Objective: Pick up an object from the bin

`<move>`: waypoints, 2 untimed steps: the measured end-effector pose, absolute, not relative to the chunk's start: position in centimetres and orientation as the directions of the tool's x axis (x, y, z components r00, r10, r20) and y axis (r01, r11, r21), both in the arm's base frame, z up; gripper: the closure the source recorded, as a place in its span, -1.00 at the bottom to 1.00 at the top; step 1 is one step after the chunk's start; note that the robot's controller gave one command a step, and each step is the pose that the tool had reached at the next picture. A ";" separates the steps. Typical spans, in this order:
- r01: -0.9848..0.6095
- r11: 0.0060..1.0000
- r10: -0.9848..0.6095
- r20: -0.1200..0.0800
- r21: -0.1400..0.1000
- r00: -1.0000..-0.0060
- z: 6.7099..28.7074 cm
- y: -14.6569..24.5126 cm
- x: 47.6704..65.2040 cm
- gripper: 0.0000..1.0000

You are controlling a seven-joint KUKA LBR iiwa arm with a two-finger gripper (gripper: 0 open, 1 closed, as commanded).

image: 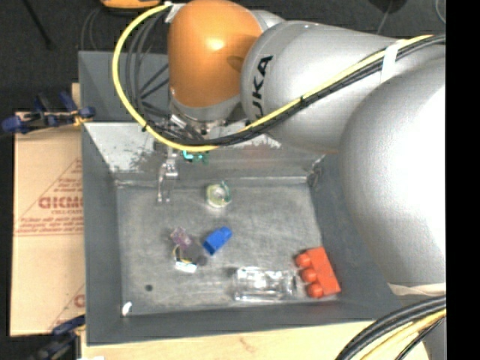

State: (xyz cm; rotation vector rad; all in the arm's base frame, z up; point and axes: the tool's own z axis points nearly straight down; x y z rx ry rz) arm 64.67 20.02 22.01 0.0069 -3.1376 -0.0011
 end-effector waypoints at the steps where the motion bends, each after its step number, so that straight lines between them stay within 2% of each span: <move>1: -0.217 0.976 -0.217 -0.009 0.003 -0.976 7.4 11.9 64.5 -1.00; 2: -0.377 0.926 -0.377 -0.021 -0.004 -0.926 7.6 6.7 58.4 -1.00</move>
Offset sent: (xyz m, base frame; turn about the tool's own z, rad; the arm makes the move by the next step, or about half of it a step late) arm -0.0046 -0.0801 -0.1501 -0.2182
